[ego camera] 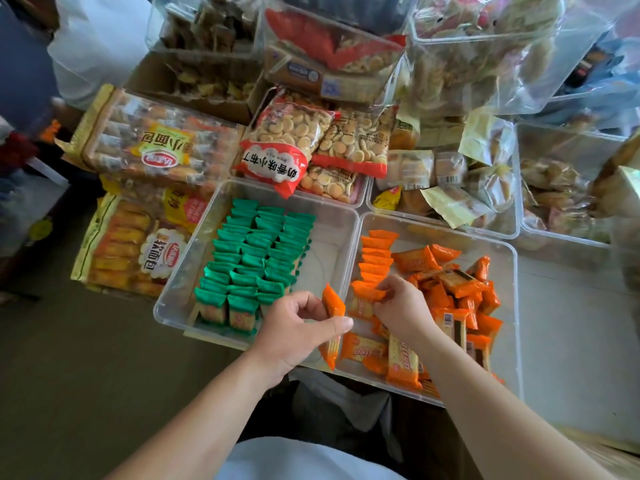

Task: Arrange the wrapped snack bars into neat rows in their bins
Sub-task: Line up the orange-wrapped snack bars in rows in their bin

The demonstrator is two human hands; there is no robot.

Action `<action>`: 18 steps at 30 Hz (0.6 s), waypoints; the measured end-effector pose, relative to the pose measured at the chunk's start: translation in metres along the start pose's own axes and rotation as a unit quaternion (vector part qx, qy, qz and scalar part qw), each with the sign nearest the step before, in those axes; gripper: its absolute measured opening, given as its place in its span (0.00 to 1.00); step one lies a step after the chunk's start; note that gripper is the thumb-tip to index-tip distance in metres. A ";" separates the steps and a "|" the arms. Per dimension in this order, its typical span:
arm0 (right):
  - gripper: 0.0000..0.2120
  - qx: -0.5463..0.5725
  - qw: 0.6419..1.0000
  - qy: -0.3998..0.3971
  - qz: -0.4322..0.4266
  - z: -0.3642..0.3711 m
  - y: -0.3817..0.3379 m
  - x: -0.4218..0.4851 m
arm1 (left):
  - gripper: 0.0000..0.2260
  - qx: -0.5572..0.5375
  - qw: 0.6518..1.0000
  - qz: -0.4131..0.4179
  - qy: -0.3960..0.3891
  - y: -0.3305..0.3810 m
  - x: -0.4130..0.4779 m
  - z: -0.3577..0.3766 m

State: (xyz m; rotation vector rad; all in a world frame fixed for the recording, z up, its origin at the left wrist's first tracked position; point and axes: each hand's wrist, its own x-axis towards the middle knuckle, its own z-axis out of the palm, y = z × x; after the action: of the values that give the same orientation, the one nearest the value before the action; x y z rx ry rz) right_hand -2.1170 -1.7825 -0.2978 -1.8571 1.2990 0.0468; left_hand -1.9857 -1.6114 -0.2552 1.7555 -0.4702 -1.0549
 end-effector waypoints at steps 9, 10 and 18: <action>0.12 0.102 0.992 0.073 -0.015 -0.022 -0.021 -0.036 | 0.23 0.202 0.962 0.160 0.094 -0.001 -0.005 0.022; 0.10 0.189 0.981 0.050 -0.009 -0.034 -0.027 -0.047 | 0.24 0.217 0.956 0.173 0.094 0.001 -0.005 0.027; 0.04 0.271 0.962 -0.004 0.020 -0.072 -0.009 -0.087 | 0.19 0.226 0.958 0.171 -0.031 0.011 -0.003 0.064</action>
State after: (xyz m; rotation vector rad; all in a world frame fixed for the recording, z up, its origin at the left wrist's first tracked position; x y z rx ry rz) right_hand -2.1798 -1.7623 -0.2060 -1.3598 1.1960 -0.2572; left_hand -2.0384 -1.6490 -0.2522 1.9411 -1.0831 -0.7932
